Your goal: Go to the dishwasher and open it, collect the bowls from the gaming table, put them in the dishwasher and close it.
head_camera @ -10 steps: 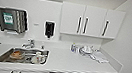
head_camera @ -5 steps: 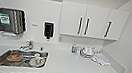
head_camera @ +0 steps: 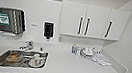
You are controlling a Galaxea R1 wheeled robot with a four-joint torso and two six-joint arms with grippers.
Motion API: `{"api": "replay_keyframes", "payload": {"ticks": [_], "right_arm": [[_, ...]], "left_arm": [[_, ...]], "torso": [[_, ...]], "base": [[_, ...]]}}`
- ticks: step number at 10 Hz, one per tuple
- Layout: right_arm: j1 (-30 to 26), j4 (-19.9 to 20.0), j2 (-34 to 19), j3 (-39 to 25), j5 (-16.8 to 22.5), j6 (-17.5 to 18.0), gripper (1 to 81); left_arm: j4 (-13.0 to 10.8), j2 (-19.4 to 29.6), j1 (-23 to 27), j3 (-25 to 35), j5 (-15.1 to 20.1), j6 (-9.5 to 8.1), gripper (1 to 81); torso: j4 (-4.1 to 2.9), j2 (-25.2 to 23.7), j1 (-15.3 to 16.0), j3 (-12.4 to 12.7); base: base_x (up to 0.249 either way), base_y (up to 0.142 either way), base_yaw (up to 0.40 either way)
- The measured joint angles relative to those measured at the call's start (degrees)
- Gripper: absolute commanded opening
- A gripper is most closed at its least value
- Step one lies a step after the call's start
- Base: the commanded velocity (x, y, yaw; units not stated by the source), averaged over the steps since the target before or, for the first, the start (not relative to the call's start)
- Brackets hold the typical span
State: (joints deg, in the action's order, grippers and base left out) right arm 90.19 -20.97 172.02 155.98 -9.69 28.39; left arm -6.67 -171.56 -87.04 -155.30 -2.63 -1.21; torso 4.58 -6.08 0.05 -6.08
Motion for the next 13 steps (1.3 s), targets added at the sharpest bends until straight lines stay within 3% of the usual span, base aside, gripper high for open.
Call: {"api": "replay_keyframes", "payload": {"ticks": [3,5,9,13], "right_arm": [[-0.24,0.0,-2.36,-4.55,0.02,0.18,1.0],[-0.57,0.02,-5.78,-11.5,-0.26,0.22,1.0],[-1.95,0.18,-13.75,-18.77,-0.89,0.6,1.0],[-3.52,0.2,-12.9,-19.43,-1.19,0.6,1.0]], "left_arm": [[0.0,0.74,0.44,0.96,-0.43,0.02,1.0],[0.0,2.54,0.63,4.78,-0.54,0.02,1.0],[0.0,10.78,2.4,18.03,-0.91,0.02,1.0],[0.0,23.47,2.58,35.56,-2.51,0.09,1.0]], "torso": [[0.0,0.0,-0.05,-0.46],[0.0,-0.02,-0.1,-3.41],[0.0,0.0,-0.05,-11.13],[0.0,0.05,0.02,-12.22]], "base": [[0.0,0.0,0.0],[0.0,0.0,0.0],[0.0,0.0,0.0],[0.0,0.0,0.0]]}}
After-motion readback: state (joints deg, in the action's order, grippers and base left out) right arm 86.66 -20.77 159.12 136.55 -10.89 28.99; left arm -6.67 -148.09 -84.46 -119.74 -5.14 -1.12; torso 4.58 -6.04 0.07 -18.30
